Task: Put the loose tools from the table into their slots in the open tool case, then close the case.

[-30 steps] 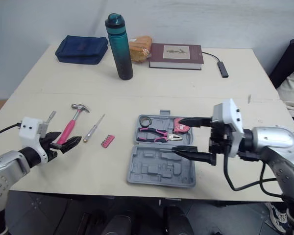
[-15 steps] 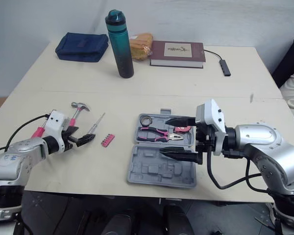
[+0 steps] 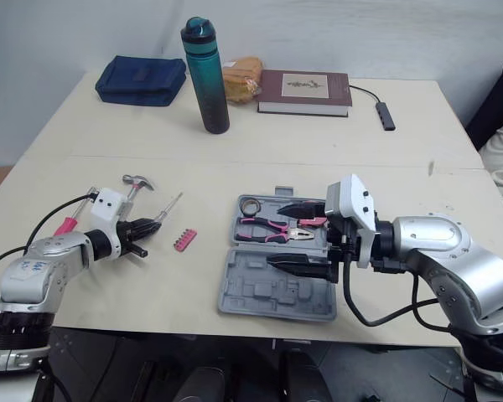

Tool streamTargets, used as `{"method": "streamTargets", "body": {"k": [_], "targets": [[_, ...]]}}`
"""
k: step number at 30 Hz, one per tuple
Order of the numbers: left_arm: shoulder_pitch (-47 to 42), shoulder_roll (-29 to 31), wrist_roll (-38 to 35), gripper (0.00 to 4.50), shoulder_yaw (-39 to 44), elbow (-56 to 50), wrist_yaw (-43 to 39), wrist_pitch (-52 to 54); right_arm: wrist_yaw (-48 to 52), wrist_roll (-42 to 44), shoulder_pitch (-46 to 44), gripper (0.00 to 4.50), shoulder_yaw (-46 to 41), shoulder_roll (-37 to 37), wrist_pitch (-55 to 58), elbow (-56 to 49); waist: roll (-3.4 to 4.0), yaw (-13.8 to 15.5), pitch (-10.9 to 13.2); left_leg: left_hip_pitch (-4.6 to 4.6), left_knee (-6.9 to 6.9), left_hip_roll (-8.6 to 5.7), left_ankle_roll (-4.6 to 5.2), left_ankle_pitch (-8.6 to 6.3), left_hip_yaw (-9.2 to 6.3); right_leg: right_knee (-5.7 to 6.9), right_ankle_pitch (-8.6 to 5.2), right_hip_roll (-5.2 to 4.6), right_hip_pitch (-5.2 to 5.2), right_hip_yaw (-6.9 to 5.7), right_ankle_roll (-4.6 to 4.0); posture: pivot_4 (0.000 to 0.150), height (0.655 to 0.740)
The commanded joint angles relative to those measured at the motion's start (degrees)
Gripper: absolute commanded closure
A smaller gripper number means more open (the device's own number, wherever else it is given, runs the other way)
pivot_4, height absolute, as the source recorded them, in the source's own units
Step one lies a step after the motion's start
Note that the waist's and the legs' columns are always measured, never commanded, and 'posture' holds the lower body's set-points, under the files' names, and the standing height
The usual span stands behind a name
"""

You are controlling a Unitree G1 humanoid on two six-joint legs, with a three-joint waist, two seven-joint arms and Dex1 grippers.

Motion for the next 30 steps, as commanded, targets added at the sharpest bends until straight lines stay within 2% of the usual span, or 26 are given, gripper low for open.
{"method": "streamTargets", "body": {"k": [1, 4, 7, 11, 14, 18, 23, 30], "targets": [[-0.8, 5.6, -2.5, 4.48, 1.6, -6.8, -5.2, 2.4, 0.8, 1.5, -0.2, 0.00, -1.7, -1.1, 0.4, -1.3, -0.07, 0.0, 0.0, -0.06, 0.00, 0.00, 0.00, 0.00, -0.01, 0.00, 0.00, 0.00, -0.05, -0.01, 0.00, 0.150, 0.7400], [-6.1, 11.2, -6.6, 4.48, -2.5, -12.9, -14.5, 4.3, 2.3, 2.4, 1.8, 0.00, -3.8, -3.5, 1.4, -1.5, -0.10, 0.0, 0.1, -0.14, 0.00, 0.00, -0.01, 0.01, -0.02, -0.02, 0.00, 0.00, -0.13, -0.01, 0.00, 0.150, 0.7400], [-13.5, 12.5, -7.2, 4.48, -9.6, -14.7, -20.4, 4.3, 3.4, 2.4, 4.8, 0.00, -5.8, -5.9, 1.7, -1.6, -0.08, 0.5, 0.0, -0.18, 0.02, -0.03, 0.01, 0.01, -0.11, -0.10, 0.00, -0.08, -0.04, -0.10, 0.00, 0.150, 0.7400], [-23.6, 8.9, -4.9, 4.48, -22.3, -14.1, -26.0, 5.3, 2.4, 0.9, 9.6, 0.00, -8.4, -7.4, 1.2, -2.3, -0.09, 0.3, 0.1, -0.17, 0.01, -0.10, 0.08, 0.03, -0.07, -0.14, 0.03, -0.09, -0.01, -0.05, 0.05, 0.150, 0.7400], [-27.0, 7.4, -2.8, 4.48, -28.0, -12.3, -29.0, 4.3, 1.1, 1.6, 11.3, 0.00, -9.6, -7.4, 2.1, -2.9, -0.11, -0.6, 0.1, -0.23, 0.01, -0.09, 0.10, 0.05, -0.02, -0.03, 0.03, -0.02, -0.11, 0.02, 0.06, 0.150, 0.7400], [-31.7, 3.1, 3.7, 4.48, -38.2, -7.4, -32.5, -0.8, 0.7, -0.8, 17.0, 0.00, -10.7, -7.7, 0.9, -4.2, -0.11, -0.8, 0.1, -0.20, -0.01, -0.05, 0.02, 0.16, -0.03, 0.08, 0.03, 0.06, -0.16, 0.02, 0.05, 0.150, 0.7400], [-34.9, -1.8, 11.6, 4.48, -43.5, 1.7, -33.1, -7.1, -1.6, -1.6, 20.7, 0.00, -12.7, -7.0, 0.6, -5.5, -0.12, -0.2, 0.1, -0.21, 0.05, -0.07, 0.05, 0.18, 0.02, 0.10, 0.03, 0.04, -0.15, 0.09, 0.06, 0.150, 0.7400], [-34.8, -4.3, 14.5, 4.48, -43.5, 4.7, -36.3, -12.3, -3.3, -1.5, 23.9, 0.00, -14.0, -6.4, 0.2, -7.1, -0.13, 0.1, 0.1, -0.21, 0.07, -0.07, 0.05, 0.18, -0.01, 0.08, 0.03, 0.03, -0.14, 0.07, 0.06, 0.150, 0.7400]]}}
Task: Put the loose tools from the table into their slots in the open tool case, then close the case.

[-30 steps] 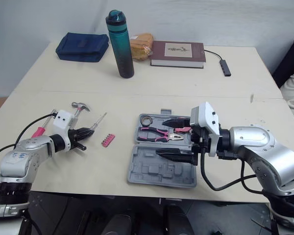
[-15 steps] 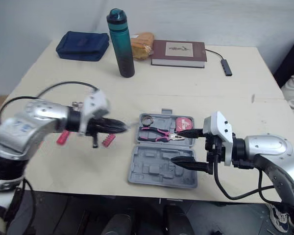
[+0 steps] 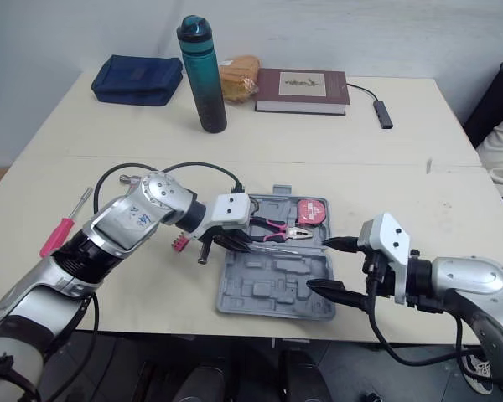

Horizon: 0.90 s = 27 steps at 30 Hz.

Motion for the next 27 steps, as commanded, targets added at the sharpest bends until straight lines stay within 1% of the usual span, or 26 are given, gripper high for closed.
{"method": "streamTargets", "body": {"k": [1, 5, 9, 11, 13, 15, 19, 22, 25, 27], "targets": [[-0.1, -1.0, 2.4, 4.48, -0.3, 0.6, -1.3, -1.9, -0.9, 0.1, 0.7, 0.00, -2.3, 0.4, -1.2, -2.5, 0.00, 0.0, 0.0, 0.00, 0.01, 0.00, 0.00, 0.00, 0.00, 0.00, 0.00, 0.00, 0.01, 0.00, 0.00, 0.150, 0.7400], [-0.2, -2.5, 2.0, 4.48, 2.0, -1.4, -0.7, -0.2, -1.1, 0.0, 1.6, 0.00, -2.5, 0.1, -1.8, -2.2, -0.01, 0.2, 0.0, 0.00, 0.02, 0.00, 0.00, 0.00, 0.00, 0.00, 0.00, -0.01, 0.01, -0.01, 0.01, 0.150, 0.7400], [-0.9, -2.4, 3.1, 4.48, 3.9, -0.8, 0.7, -1.0, -1.2, -0.1, 2.1, 0.00, -2.3, 0.1, -2.2, -2.2, -0.01, 0.1, 0.0, -0.05, 0.05, 0.00, 0.01, -0.01, 0.00, 0.00, 0.01, -0.01, 0.00, -0.01, 0.02, 0.150, 0.7400], [-0.8, -1.5, 2.7, 4.48, 4.3, -1.7, -0.7, -0.7, -1.5, 0.0, 2.0, 0.00, -2.2, 0.1, -2.2, -2.2, -0.01, -0.1, 0.0, -0.04, 0.05, 0.00, 0.01, 0.00, -0.01, 0.01, 0.01, 0.00, -0.01, -0.01, 0.02, 0.150, 0.7400], [0.5, -0.3, 2.3, 4.48, 3.3, -4.7, -3.1, 0.4, -1.7, 0.3, 2.0, 0.00, -2.3, 0.3, -2.1, -2.1, -0.01, -0.2, 0.0, -0.03, 0.05, 0.00, 0.01, 0.00, 0.01, 0.06, 0.01, 0.02, -0.03, 0.00, 0.02, 0.150, 0.7400], [1.5, -0.2, 3.0, 4.48, 2.0, -5.6, -3.6, 0.3, -1.7, 0.3, 2.0, 0.00, -2.2, 0.3, -2.0, -2.0, -0.01, -0.1, 0.0, -0.02, 0.04, 0.01, 0.00, 0.00, 0.00, 0.07, 0.01, 0.02, -0.03, 0.00, 0.01, 0.150, 0.7400], [1.7, -2.6, 6.0, 4.48, 0.4, -2.8, -1.2, 0.9, -1.9, 0.4, 2.0, 0.00, -1.9, 0.2, -2.0, -2.1, -0.01, 0.3, 0.0, -0.03, 0.09, -0.01, 0.01, 0.00, 0.00, 0.05, 0.01, -0.01, 0.01, -0.01, 0.02, 0.150, 0.7400], [1.4, -4.1, 6.8, 4.48, 0.6, -1.3, -0.7, 0.6, -2.0, 0.4, 2.1, 0.00, -1.8, 0.2, -2.0, -2.3, -0.02, 0.4, 0.0, -0.12, 0.27, -0.01, 0.07, -0.04, -0.05, 0.05, 0.02, -0.01, 0.01, -0.07, 0.03, 0.150, 0.7400], [1.1, -4.7, 8.4, 4.48, 0.6, 0.8, -0.3, -1.4, -2.1, 0.5, 1.9, 0.00, -2.2, -0.1, -1.8, -2.3, -0.02, 0.3, 0.0, -0.21, 0.40, -0.01, 0.15, -0.09, -0.05, 0.07, 0.03, -0.02, 0.00, -0.07, 0.06, 0.150, 0.7400], [1.1, -4.9, 8.5, 4.48, 0.7, 1.0, -0.5, -0.5, -2.3, 0.8, 1.9, 0.00, -2.7, -0.1, -1.6, -2.3, -0.01, 0.2, 0.0, -0.21, 0.46, -0.01, 0.15, -0.09, -0.05, 0.08, 0.04, -0.01, 0.00, -0.07, 0.07, 0.150, 0.7400]]}}
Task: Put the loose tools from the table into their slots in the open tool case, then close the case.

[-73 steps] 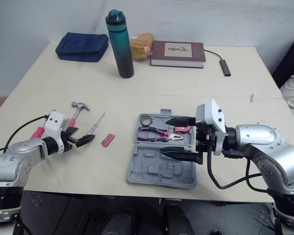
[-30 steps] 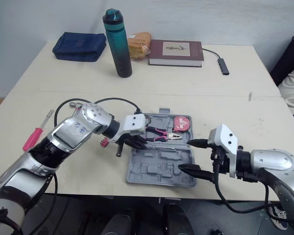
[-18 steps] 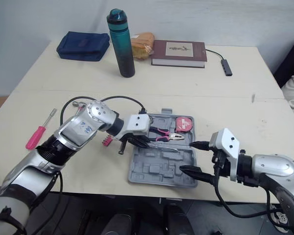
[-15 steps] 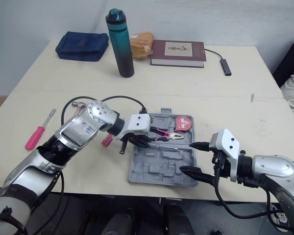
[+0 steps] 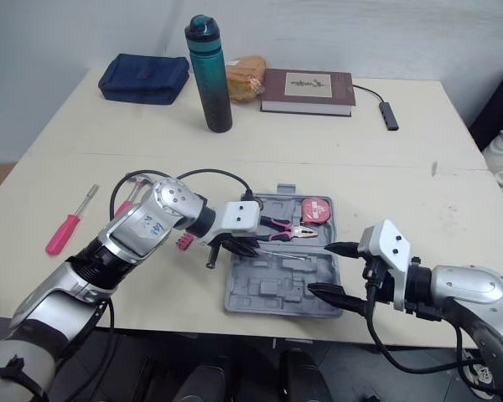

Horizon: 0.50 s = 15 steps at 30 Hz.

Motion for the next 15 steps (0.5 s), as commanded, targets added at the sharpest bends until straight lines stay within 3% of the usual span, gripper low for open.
{"method": "streamTargets", "body": {"k": [1, 14, 15], "targets": [[-0.4, -0.2, 2.2, 4.48, -0.4, 0.9, 0.3, 0.7, -0.1, 0.8, 0.1, 0.00, -2.7, -0.2, -0.4, -2.2, 0.00, -0.1, 0.0, 0.00, 0.03, 0.00, 0.00, 0.00, 0.00, 0.02, 0.00, 0.00, 0.00, 0.00, 0.01, 0.150, 0.7400], [0.1, -1.0, 2.6, 4.48, -1.5, -1.8, -1.1, 5.6, -0.6, 0.1, 0.3, 0.00, -2.4, 0.3, -1.0, -1.9, 0.00, -0.1, 0.0, -0.02, 0.16, 0.00, 0.04, -0.02, 0.00, 0.15, 0.01, 0.00, 0.00, 0.00, 0.01, 0.150, 0.7400], [-0.2, -0.9, 2.2, 4.01, -1.1, -2.4, -1.3, 6.3, -0.6, 0.1, 0.3, 0.00, -2.3, 0.4, -1.1, -1.9, 0.00, -0.1, 0.0, -0.02, 0.16, 0.00, 0.04, -0.02, 0.00, 0.16, 0.01, 0.00, 0.00, 0.01, 0.01, 0.150, 0.7400]]}}
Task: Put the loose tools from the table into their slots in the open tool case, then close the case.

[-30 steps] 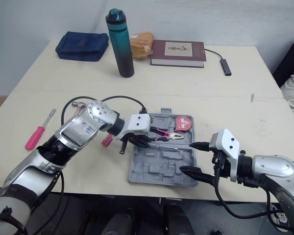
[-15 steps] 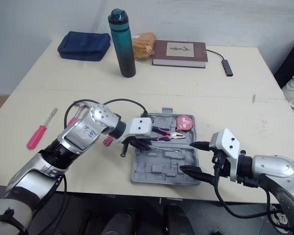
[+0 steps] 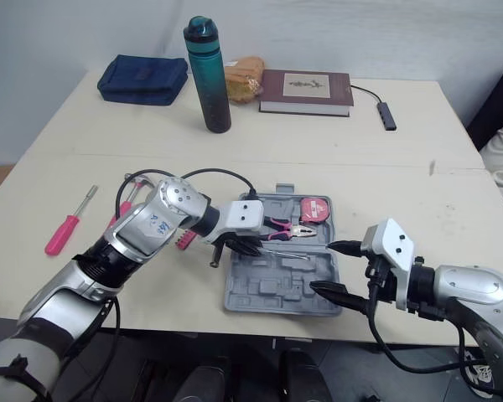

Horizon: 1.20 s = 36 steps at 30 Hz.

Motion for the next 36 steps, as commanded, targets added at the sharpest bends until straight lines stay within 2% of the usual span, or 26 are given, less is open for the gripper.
{"method": "streamTargets", "body": {"k": [1, 2, 4, 5, 8, 12, 15, 16, 18, 23, 29, 36], "targets": [[-0.4, 0.3, 0.8, 3.52, -0.7, -1.6, -0.5, 2.8, -0.2, 0.1, -0.2, 0.00, -1.1, 0.5, -1.1, -1.9, 0.00, 0.0, 0.0, 0.00, 0.01, 0.00, 0.00, 0.00, 0.00, 0.01, 0.00, 0.00, 0.00, 0.00, 0.00, 0.150, 0.7400], [-0.6, 0.3, 0.7, 3.33, -0.5, -1.8, -0.6, 3.2, -0.2, 0.1, -0.2, 0.00, -1.1, 0.5, -1.1, -1.9, 0.00, 0.0, 0.0, 0.00, 0.02, 0.00, 0.00, 0.00, 0.00, 0.05, 0.00, 0.00, 0.00, 0.00, 0.00, 0.150, 0.7400], [-2.1, 0.3, -1.1, 2.40, 1.8, -4.5, -0.9, 6.0, -0.1, 0.3, -0.3, 0.00, -1.0, 0.4, -1.2, -1.9, 0.00, 0.0, 0.0, -0.01, 0.04, 0.00, 0.00, 0.00, 0.00, 0.12, 0.00, 0.00, 0.00, 0.00, 0.00, 0.150, 0.7400], [-3.0, 0.4, -2.2, 2.08, 2.9, -6.2, -1.4, 7.8, 0.0, 0.6, -0.4, 0.00, -1.0, 0.4, -1.0, -2.0, 0.00, 0.0, 0.0, -0.02, 0.05, 0.00, 0.00, 0.00, 0.00, 0.11, 0.00, 0.00, -0.01, 0.00, 0.00, 0.150, 0.7400], [-3.0, 1.4, -2.5, 2.08, 3.7, -7.7, -1.2, 7.8, 0.0, 1.6, -0.5, 0.00, -1.2, 0.6, -0.7, -2.2, 0.00, 0.0, 0.0, -0.20, 0.12, 0.00, 0.01, -0.01, -0.01, 0.33, 0.00, 0.01, -0.14, -0.02, 0.00, 0.150, 0.7400], [0.7, 0.5, -3.3, 2.08, 6.4, -4.3, 1.6, 3.2, 0.2, 0.8, -0.1, 0.00, -0.9, 0.7, -1.3, -1.8, 0.00, -0.2, 0.0, -0.15, 0.12, 0.00, 0.02, -0.01, 0.00, 0.33, 0.00, 0.01, -0.13, -0.01, 0.00, 0.150, 0.7400], [7.4, -2.9, -7.9, 2.94, 13.5, -2.9, 5.0, -0.9, 0.3, 0.5, 0.4, 0.00, -1.1, 0.9, -1.6, -1.2, 0.03, -0.2, 0.0, -0.15, 0.14, 0.00, 0.02, -0.01, -0.01, 0.34, 0.00, 0.00, -0.13, -0.01, 0.00, 0.150, 0.7400], [9.3, -3.8, -9.6, 3.52, 15.3, -3.8, 5.3, -1.5, 0.3, 0.5, 0.4, 0.00, -1.1, 0.9, -1.6, -1.2, 0.03, -0.2, 0.0, -0.18, 0.14, 0.00, 0.02, -0.01, -0.01, 0.33, 0.00, 0.00, -0.15, -0.01, 0.00, 0.150, 0.7400], [11.7, -6.8, -11.3, 4.38, 18.8, -3.9, 8.8, -2.3, 0.3, 0.6, 0.4, 0.00, -1.1, 0.9, -1.6, -1.1, 0.02, 0.0, 0.0, -0.21, 0.15, 0.00, 0.02, -0.01, -0.01, 0.33, 0.00, 0.00, -0.17, -0.02, 0.00, 0.150, 0.7400], [15.4, -9.9, -12.0, 4.46, 20.8, -1.8, 12.3, -7.8, 0.6, 0.2, 0.4, 0.00, -0.7, 1.0, -1.8, -0.8, 0.02, 0.3, 0.0, -0.18, 0.22, -0.01, 0.02, -0.02, 0.00, 0.10, 0.03, -0.03, -0.10, -0.02, 0.06, 0.150, 0.7400], [18.8, -9.7, -10.4, 4.46, 17.7, -0.5, 12.1, -10.7, 1.1, 0.2, -0.2, 0.00, -0.6, 0.6, -1.7, -0.1, 0.02, 0.0, 0.0, -0.18, 0.18, -0.01, 0.02, -0.02, 0.00, 0.22, 0.04, -0.02, -0.15, -0.02, 0.06, 0.150, 0.7400], [18.3, -8.5, -8.7, 4.46, 15.1, 2.8, 10.9, -12.0, 0.9, 0.1, 0.0, 0.00, -0.4, 0.9, -1.4, -0.5, 0.02, 0.0, 0.0, -0.16, 0.19, -0.01, 0.02, -0.02, 0.00, 0.17, 0.04, -0.02, -0.11, -0.02, 0.06, 0.150, 0.7400]]}}
